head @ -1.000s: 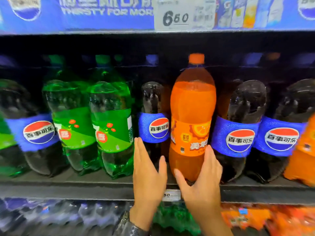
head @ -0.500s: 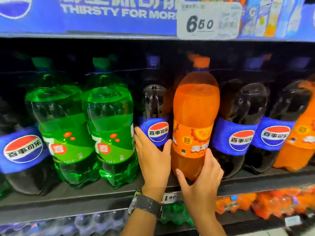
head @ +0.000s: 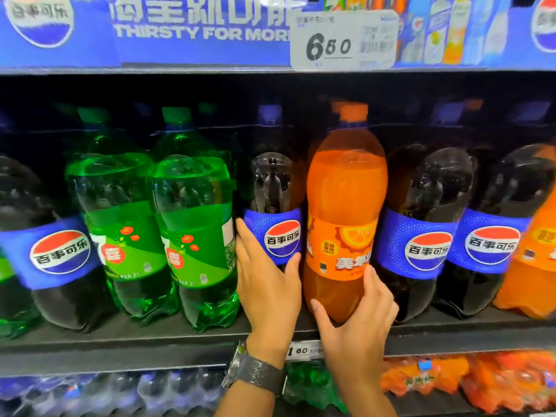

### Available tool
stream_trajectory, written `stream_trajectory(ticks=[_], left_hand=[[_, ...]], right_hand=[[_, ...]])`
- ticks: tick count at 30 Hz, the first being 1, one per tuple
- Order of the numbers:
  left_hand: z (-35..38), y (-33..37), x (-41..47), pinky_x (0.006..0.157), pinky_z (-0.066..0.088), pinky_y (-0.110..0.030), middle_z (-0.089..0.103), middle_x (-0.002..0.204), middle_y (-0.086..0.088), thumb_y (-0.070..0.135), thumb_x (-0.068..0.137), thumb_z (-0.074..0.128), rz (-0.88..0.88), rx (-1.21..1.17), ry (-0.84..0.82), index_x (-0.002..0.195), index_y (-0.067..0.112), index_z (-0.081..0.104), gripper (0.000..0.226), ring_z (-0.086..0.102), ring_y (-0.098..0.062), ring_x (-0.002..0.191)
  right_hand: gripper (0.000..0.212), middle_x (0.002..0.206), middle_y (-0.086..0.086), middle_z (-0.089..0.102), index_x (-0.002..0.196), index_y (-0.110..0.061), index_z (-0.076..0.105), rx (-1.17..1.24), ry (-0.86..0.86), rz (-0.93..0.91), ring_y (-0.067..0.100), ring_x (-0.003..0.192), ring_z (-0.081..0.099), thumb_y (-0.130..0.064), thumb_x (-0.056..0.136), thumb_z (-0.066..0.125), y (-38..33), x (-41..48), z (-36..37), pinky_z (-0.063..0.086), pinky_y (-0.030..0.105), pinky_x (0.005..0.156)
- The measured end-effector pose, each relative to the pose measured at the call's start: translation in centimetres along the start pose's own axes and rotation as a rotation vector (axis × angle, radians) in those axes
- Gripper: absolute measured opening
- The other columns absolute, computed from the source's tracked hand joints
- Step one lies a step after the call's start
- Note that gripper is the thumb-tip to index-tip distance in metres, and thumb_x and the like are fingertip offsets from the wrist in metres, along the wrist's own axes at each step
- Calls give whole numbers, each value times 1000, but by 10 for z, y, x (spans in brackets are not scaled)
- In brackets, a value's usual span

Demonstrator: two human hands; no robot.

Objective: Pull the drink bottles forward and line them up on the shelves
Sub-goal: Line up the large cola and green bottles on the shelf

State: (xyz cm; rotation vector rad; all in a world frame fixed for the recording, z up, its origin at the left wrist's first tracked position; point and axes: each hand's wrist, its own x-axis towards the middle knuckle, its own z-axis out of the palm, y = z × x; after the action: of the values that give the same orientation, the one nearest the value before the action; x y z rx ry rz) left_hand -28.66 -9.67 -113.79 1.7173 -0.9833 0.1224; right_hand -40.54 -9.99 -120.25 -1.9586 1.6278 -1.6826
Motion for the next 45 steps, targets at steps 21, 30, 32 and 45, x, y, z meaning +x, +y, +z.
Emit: stream_trajectory(ticks=[21,30,32,45], left_hand=[[-83,-74,-24,112,21,-27,27,153,-3,22,69,81,-55,134,44,151,18,13,106,24,-19,139],[-69,-97,-11,101,36,-35,37,116,1,45,59,84,-7,126,95,148,14,25,111,37,-20,109],[-68,-97,-11,99,41,-41,36,116,3,48,60,83,1,95,117,148,17,26,110,37,-17,109],[-76,-101,-11,107,34,-39,29,140,4,62,67,72,36,91,29,148,22,20,105,31,-17,129]], right_hand=[[60,141,24,40,139,7,35,177,-154,-515,34,131,37,-22,89,55,-165,121,-33,22,25,110],[120,153,19,23,150,-6,-3,-247,-377,-272,39,136,32,-67,71,65,-206,190,15,31,49,109],[119,152,20,25,150,-6,-4,-273,-403,-261,40,134,35,-66,73,64,-206,187,17,34,48,107],[96,137,26,39,144,-5,11,-455,-220,-296,47,120,45,-59,80,57,-214,175,18,41,51,91]])
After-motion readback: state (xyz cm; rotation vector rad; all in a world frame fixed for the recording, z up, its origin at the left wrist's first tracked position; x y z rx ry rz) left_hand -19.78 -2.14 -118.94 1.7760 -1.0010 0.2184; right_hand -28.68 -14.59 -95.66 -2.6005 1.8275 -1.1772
